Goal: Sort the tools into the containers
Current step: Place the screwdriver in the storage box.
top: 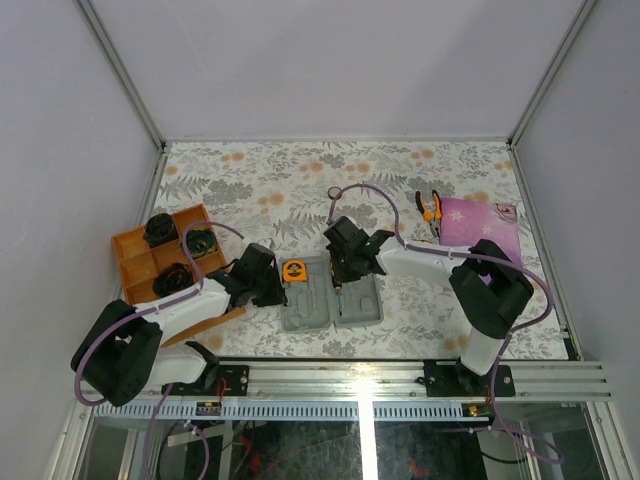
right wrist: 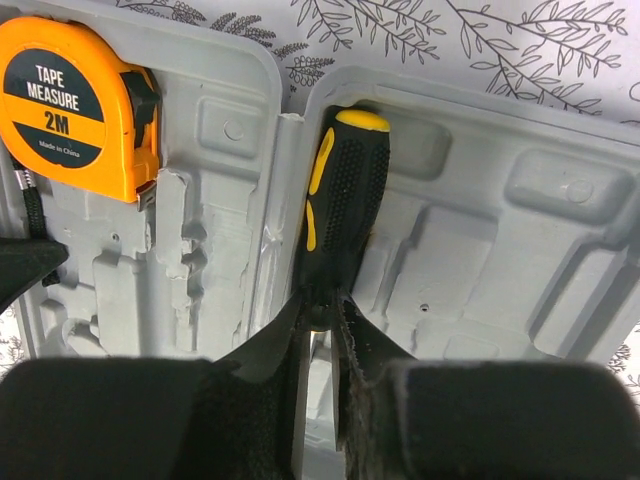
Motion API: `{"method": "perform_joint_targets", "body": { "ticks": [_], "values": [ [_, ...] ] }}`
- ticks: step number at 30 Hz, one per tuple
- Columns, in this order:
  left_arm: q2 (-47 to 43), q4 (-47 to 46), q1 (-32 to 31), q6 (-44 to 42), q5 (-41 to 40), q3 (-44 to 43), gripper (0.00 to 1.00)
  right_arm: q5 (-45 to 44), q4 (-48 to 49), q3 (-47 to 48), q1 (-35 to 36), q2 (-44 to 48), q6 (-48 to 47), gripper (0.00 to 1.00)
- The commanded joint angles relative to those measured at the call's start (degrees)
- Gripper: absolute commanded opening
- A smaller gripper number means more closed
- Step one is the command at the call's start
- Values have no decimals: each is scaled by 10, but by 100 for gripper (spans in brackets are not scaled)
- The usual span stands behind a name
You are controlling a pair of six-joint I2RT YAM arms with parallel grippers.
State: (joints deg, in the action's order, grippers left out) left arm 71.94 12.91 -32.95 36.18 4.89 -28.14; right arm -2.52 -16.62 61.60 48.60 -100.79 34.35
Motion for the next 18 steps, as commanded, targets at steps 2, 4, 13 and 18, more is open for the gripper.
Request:
{"method": "perform_joint_targets", "body": {
  "ticks": [2,4,13,18],
  "values": [
    [9,-3,-2,-12,20,-4,12,-4,-83,29,-1,-67,-41,6],
    [11,-4,-2,-14,23,-5,12,-8,-99,39,-1,-83,-46,0],
    [14,-10,-2,-18,32,-3,9,-16,-147,45,0,-179,-66,0],
    [23,-13,-3,-20,37,-7,6,-6,-145,36,8,-245,-66,0]
  ]
}}
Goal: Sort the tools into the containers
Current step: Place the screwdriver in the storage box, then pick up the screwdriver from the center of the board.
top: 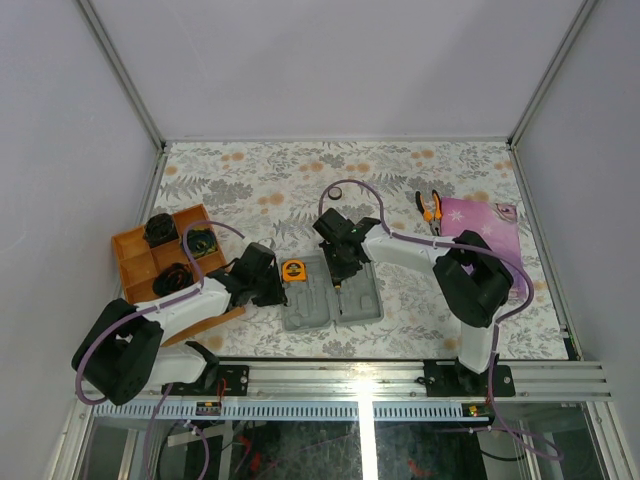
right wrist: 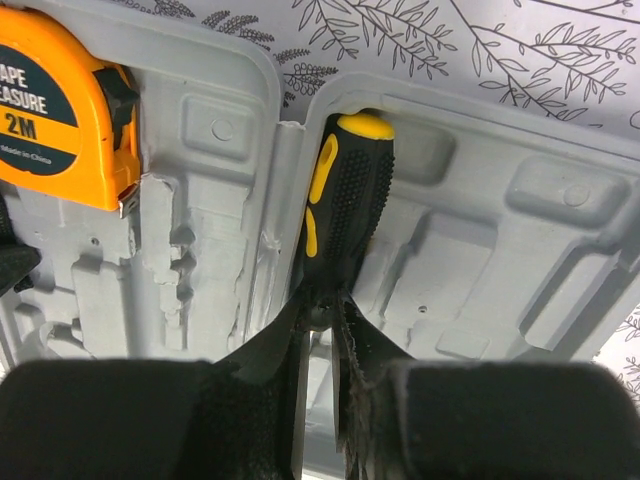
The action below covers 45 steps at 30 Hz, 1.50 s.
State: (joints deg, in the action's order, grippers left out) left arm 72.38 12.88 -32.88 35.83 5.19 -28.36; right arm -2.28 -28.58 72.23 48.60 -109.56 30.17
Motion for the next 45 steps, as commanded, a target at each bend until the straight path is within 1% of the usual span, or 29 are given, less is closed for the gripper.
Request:
{"method": "perform_joint_targets", "body": {
  "ticks": [1,6,8,11,13,15,18,21,25,29,35,38,40,45],
  "values": [
    [18,-13,-3,-16,34,-6,6,-8,-19,-76,9,-165,-21,0],
    [17,-13,-3,-15,34,-7,5,4,19,-113,14,-194,-5,0],
    [16,-12,-3,-14,33,-6,4,5,29,-125,14,-193,-2,0],
    [12,-7,-3,-11,25,-6,4,-9,36,-136,12,-138,1,0],
    [5,-2,-3,-6,12,-5,4,-32,30,-128,11,-65,-3,0],
    [-3,4,-3,-2,0,-3,4,-46,28,-111,7,-4,-11,6],
    [-12,11,-3,4,-13,-2,5,-54,35,-75,3,72,-30,21],
    [-17,12,-2,11,-16,3,5,-69,44,-43,3,128,-54,35],
    [-24,15,-2,14,-20,6,7,-111,57,-45,-9,200,-75,43],
    [-32,17,-3,21,-27,10,11,-163,19,-59,-46,239,-131,48],
    [-45,-8,-1,53,-24,25,11,-197,-21,-77,-133,263,-183,54],
    [-52,-19,6,71,-19,31,11,-199,-36,-70,-183,252,-196,58],
    [-56,-28,19,83,-8,37,10,-184,-43,-64,-222,240,-198,60],
    [-63,-66,75,110,37,63,9,-133,-55,-36,-285,185,-232,63]
  ]
}}
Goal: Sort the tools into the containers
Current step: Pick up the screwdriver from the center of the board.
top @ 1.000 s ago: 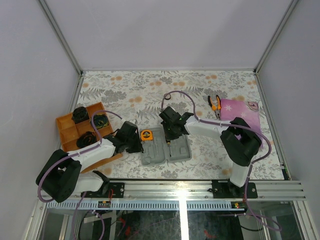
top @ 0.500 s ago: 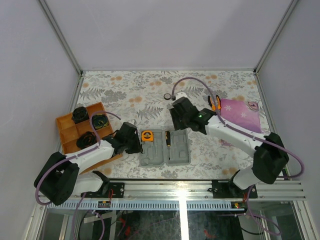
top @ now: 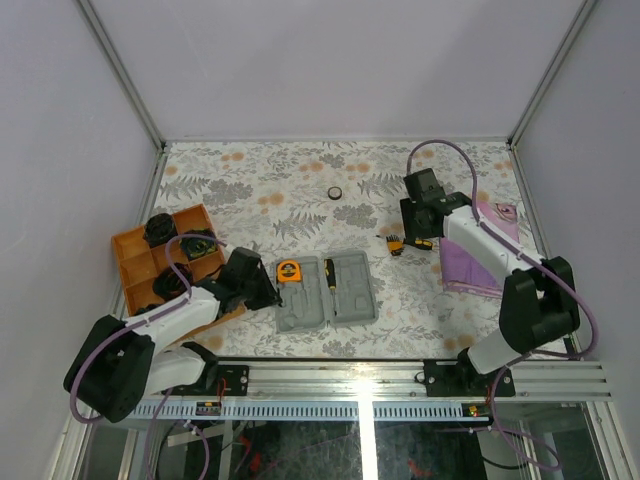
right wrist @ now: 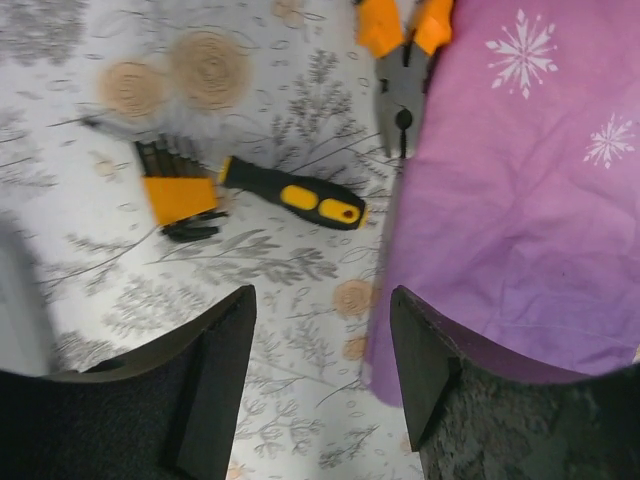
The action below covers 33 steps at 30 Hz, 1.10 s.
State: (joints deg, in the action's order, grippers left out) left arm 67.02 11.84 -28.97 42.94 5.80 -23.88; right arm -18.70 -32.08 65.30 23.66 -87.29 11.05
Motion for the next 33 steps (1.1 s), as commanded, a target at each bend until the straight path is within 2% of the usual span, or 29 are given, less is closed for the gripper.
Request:
{"method": "perform_joint_targets", "body": {
  "ticks": [1,13,26,33],
  "values": [
    [-9,-59,44,43,35,22,9,43,-20,40,-43,-49,-48,63],
    [8,-46,61,11,55,7,11,133,-14,96,-80,-142,-146,66],
    [28,-31,61,-23,61,-13,22,128,-62,154,-91,-244,-185,66],
    [37,-28,61,-32,64,-20,24,153,-82,179,-92,-288,-190,64]
  ]
}}
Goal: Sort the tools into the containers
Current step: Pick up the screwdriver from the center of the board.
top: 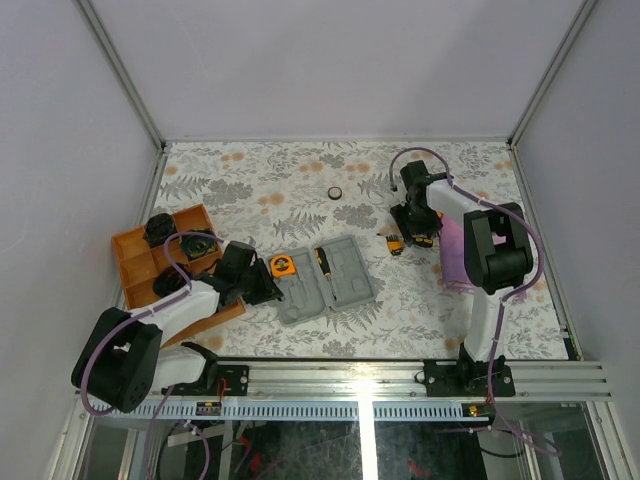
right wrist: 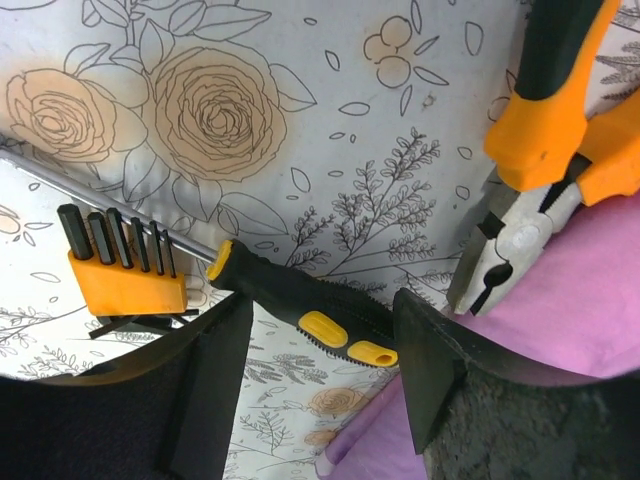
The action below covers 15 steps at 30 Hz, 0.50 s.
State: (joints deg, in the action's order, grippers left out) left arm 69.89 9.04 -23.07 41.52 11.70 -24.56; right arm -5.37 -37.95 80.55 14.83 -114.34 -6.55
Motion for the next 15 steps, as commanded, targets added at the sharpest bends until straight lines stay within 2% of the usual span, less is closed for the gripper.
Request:
{"method": "perform_joint_targets", "body": {
  "ticks": [1,8,15],
  "values": [
    [8,1,2,-18,5,-14,24,26,-24,28,-4,-20,-15,63],
    [6,0,2,-16,8,-15,25,65,-36,25,-4,-35,-19,58],
    [4,1,2,-16,11,-15,25,62,-37,9,-4,-21,-14,50]
  ]
}}
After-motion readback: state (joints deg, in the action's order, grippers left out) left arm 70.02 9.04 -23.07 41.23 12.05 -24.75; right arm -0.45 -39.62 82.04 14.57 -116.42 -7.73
